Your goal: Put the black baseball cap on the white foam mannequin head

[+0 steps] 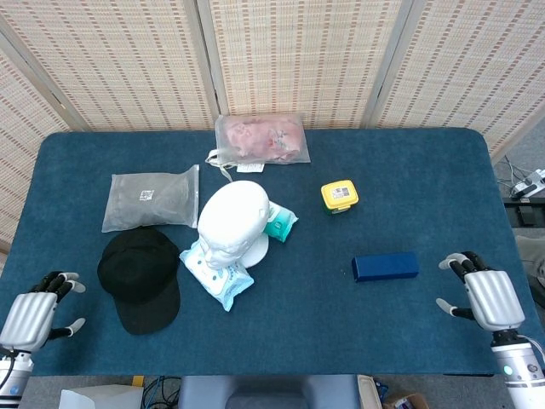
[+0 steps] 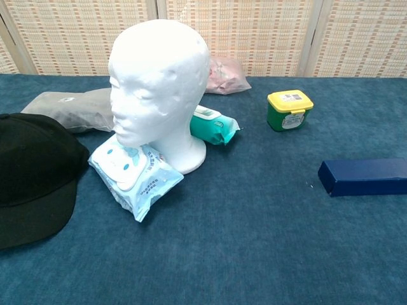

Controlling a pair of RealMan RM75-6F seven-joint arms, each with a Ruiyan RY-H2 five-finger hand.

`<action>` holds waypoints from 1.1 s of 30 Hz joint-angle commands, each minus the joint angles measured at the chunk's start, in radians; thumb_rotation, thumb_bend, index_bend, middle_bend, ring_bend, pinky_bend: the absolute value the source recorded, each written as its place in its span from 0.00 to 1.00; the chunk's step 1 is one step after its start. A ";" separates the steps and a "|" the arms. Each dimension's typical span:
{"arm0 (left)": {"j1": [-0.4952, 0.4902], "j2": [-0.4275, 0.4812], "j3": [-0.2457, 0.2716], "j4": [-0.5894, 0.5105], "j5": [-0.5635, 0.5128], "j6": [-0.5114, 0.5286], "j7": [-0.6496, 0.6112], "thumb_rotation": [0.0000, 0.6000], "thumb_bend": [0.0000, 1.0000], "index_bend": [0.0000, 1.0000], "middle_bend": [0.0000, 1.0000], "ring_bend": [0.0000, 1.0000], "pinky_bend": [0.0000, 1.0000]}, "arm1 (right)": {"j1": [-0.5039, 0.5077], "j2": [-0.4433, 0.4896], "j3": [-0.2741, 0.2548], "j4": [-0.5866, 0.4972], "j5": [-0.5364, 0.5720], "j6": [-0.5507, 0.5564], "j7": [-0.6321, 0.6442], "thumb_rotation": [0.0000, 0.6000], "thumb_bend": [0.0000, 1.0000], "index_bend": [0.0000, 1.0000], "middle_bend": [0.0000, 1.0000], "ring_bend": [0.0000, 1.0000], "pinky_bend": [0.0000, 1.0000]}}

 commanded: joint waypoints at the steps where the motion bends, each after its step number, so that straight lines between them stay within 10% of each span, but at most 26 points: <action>1: 0.000 -0.001 0.004 -0.004 0.011 0.004 -0.001 1.00 0.14 0.39 0.28 0.19 0.37 | -0.004 0.000 -0.003 -0.001 -0.008 0.010 0.003 1.00 0.12 0.37 0.32 0.23 0.57; 18: -0.015 0.026 0.093 0.012 0.207 0.015 -0.131 1.00 0.15 0.49 0.44 0.36 0.54 | -0.001 0.001 -0.004 0.001 -0.008 0.008 0.008 1.00 0.12 0.37 0.32 0.23 0.57; 33: -0.044 -0.077 0.154 0.091 0.388 0.048 -0.163 1.00 0.70 0.47 0.45 0.41 0.59 | 0.007 0.001 -0.003 -0.001 0.004 -0.009 0.001 1.00 0.12 0.37 0.32 0.23 0.57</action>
